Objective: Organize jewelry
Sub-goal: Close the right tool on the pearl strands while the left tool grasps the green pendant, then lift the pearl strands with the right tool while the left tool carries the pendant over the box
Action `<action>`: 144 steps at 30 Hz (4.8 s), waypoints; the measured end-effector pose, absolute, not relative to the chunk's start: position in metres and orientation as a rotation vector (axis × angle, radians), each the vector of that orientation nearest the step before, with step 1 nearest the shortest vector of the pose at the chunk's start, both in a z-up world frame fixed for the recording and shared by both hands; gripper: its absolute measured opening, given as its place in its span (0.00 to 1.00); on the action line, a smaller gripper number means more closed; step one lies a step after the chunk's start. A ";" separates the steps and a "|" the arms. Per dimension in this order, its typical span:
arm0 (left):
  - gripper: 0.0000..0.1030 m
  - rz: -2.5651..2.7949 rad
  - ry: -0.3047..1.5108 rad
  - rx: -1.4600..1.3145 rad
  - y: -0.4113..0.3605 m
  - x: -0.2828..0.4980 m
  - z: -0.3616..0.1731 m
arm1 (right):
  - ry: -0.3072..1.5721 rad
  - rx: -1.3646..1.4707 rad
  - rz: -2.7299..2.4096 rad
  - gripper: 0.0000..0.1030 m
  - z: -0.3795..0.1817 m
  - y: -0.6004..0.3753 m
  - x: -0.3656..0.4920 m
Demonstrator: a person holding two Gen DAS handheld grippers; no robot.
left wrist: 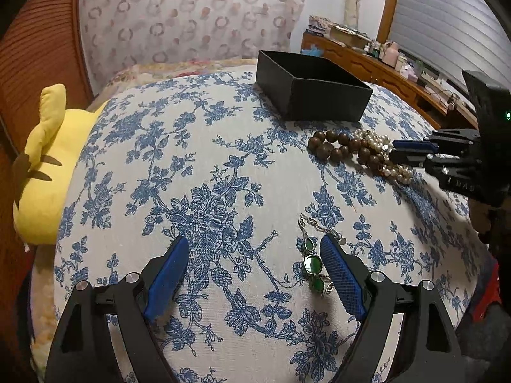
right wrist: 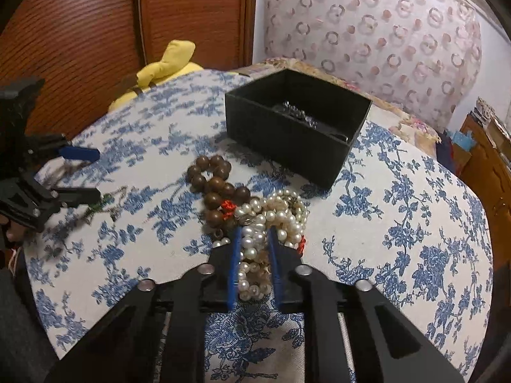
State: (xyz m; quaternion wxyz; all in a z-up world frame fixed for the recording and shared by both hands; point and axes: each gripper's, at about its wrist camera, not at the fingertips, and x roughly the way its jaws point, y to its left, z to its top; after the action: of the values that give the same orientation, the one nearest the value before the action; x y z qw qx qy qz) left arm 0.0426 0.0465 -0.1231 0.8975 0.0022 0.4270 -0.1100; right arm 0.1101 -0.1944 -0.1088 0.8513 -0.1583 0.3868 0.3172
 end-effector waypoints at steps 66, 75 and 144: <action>0.10 -0.270 0.826 0.018 0.030 0.034 -0.103 | 0.652 -0.262 0.655 0.07 -0.053 -0.213 0.093; 0.10 -0.290 0.690 -0.017 0.030 0.043 -0.048 | 0.552 -0.263 0.666 0.07 -0.007 -0.212 0.083; 0.10 -0.367 0.642 -0.018 -0.006 0.149 -0.017 | 0.818 -0.171 0.749 0.08 -0.084 -0.210 0.174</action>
State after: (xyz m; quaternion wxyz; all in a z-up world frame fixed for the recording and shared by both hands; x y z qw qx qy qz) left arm 0.1489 -0.0059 -0.0167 0.9323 -0.0086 0.3139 -0.1795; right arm 0.1735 -0.2095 -0.0842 0.8467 -0.0810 0.3877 0.3553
